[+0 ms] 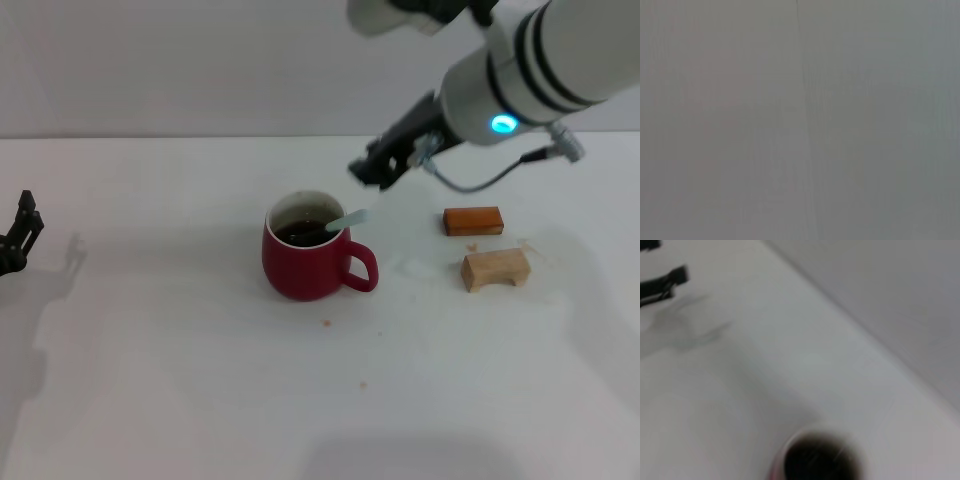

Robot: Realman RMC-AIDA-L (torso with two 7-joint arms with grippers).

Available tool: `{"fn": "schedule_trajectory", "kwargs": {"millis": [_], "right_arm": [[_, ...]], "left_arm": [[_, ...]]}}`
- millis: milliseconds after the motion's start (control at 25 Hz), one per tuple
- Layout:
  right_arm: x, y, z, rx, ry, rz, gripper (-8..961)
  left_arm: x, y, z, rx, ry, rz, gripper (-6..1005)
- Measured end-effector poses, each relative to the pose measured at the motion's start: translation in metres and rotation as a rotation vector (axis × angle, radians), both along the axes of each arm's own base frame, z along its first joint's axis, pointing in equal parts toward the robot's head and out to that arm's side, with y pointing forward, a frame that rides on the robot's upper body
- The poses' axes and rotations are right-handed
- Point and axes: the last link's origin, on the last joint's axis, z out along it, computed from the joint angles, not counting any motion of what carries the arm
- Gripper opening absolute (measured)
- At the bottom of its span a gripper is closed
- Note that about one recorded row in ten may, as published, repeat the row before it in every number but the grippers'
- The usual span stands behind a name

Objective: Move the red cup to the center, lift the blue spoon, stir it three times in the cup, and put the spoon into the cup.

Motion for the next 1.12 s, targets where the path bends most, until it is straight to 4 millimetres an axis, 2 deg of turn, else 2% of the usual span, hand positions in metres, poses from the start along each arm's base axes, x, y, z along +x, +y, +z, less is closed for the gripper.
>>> {"fn": "schedule_trajectory", "kwargs": {"millis": [120, 160, 200, 240, 400, 560, 600, 640, 720, 800, 840, 960, 1000, 1040, 1120], "right_arm": [[-0.001, 0.004, 0.015, 0.153, 0.016, 0.107, 215], [-0.001, 0.004, 0.015, 0.153, 0.016, 0.107, 221], [-0.001, 0.005, 0.024, 0.273, 0.028, 0.204, 226], [-0.001, 0.005, 0.024, 0.273, 0.028, 0.204, 232], [0.016, -0.011, 0.034, 0.47, 0.156, 0.351, 256], [0.031, -0.021, 0.04, 0.556, 0.209, 0.407, 256], [0.043, -0.029, 0.042, 0.622, 0.231, 0.455, 256], [0.043, -0.029, 0.042, 0.622, 0.231, 0.455, 256], [0.055, -0.038, 0.044, 0.689, 0.261, 0.494, 256], [0.077, -0.053, 0.044, 0.782, 0.301, 0.527, 256], [0.077, -0.053, 0.044, 0.782, 0.301, 0.527, 256], [0.105, -0.069, 0.041, 0.878, 0.332, 0.541, 256], [0.123, -0.08, 0.041, 0.955, 0.373, 0.541, 256], [0.123, -0.08, 0.041, 0.955, 0.373, 0.541, 256], [0.142, -0.091, 0.041, 1.04, 0.426, 0.517, 256]], "left_arm": [[0.0, -0.001, 0.0, 0.0, 0.0, 0.001, 842], [0.0, -0.001, 0.0, 0.0, 0.0, 0.001, 842], [-0.001, -0.001, 0.0, -0.001, 0.0, 0.002, 842], [-0.001, -0.001, 0.0, -0.001, 0.0, 0.002, 842], [-0.002, -0.002, 0.0, 0.001, -0.001, 0.005, 842], [-0.001, -0.003, 0.001, 0.008, -0.004, 0.003, 842], [-0.001, -0.003, 0.002, 0.01, -0.005, 0.003, 842], [-0.001, -0.003, 0.002, 0.01, -0.005, 0.003, 842], [-0.001, -0.003, 0.002, 0.012, -0.009, 0.001, 842], [-0.001, -0.003, 0.002, 0.015, -0.017, 0.003, 842], [-0.001, -0.003, 0.002, 0.015, -0.017, 0.003, 842], [-0.002, -0.005, 0.002, 0.019, -0.021, 0.007, 842], [-0.003, -0.005, 0.003, 0.021, -0.022, 0.009, 842], [-0.003, -0.005, 0.003, 0.021, -0.022, 0.009, 842], [-0.003, -0.006, 0.003, 0.023, -0.023, 0.01, 842]]}}
